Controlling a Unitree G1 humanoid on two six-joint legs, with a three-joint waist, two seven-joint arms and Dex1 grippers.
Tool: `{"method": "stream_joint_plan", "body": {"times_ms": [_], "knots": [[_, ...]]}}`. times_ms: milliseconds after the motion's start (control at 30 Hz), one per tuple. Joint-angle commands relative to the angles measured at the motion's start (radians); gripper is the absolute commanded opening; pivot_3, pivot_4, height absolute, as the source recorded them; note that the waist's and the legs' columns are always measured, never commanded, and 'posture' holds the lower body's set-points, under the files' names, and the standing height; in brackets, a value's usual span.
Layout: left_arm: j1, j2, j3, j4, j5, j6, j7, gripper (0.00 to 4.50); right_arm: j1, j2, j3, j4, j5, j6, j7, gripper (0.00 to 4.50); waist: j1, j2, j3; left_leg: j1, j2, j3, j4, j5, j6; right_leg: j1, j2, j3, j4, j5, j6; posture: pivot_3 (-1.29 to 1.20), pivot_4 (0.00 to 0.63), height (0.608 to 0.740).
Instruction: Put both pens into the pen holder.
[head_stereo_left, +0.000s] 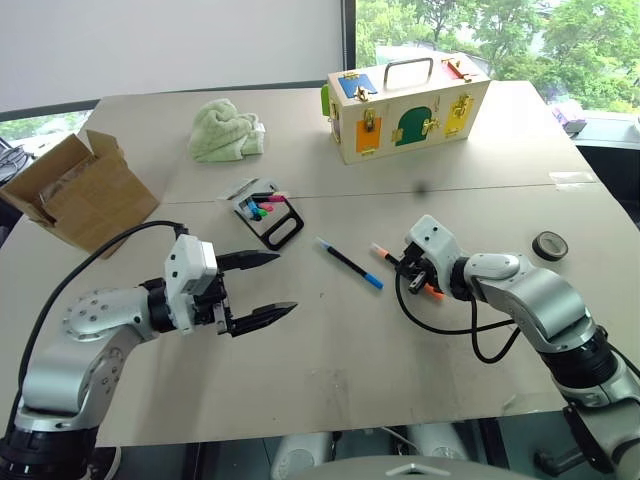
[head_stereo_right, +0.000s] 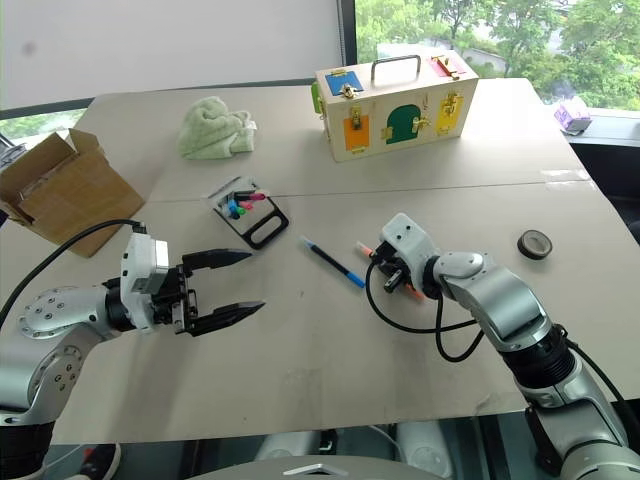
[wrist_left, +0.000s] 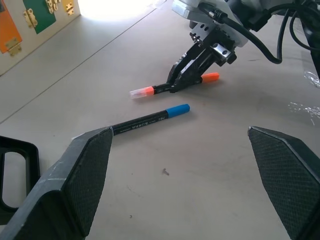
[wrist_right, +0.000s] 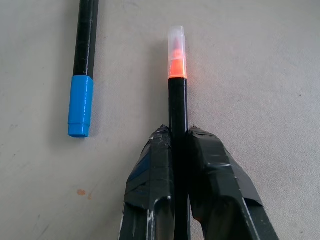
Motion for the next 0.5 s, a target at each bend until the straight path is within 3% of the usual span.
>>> {"method": "stream_joint_plan", "body": {"times_ms": [33,267,500], "knots": [[-0.037,-0.043,0.016,-0.028,-0.052,0.012,0.048,4.50,0.008,0.052,-0.146,0.021,0.040,-0.027,-0.015,0.02,-0.001,0.000,0.000,0.000,0.000,0.000,0.000,0.000,0.000,0.000,0.000,0.000,0.000,0.000,0.000,0.00,0.150,0.740],[-0.164,-0.319,0.046,-0.025,-0.267,0.172,0.433,4.50,0.058,0.119,-0.268,-0.051,0.149,-0.279,0.108,0.02,-0.002,-0.001,0.000,-0.001,0.000,0.000,0.000,0.000,0.000,0.000,0.001,0.000,0.000,0.000,0.000,0.00,0.150,0.740],[-0.279,-0.521,-0.013,-0.030,-0.352,0.228,0.658,4.50,0.100,0.146,-0.215,-0.126,0.195,-0.450,0.212,0.02,-0.005,-0.001,0.000,-0.001,0.000,0.001,0.002,0.002,-0.003,0.000,0.001,0.001,0.001,0.000,0.000,0.00,0.150,0.740]]}}
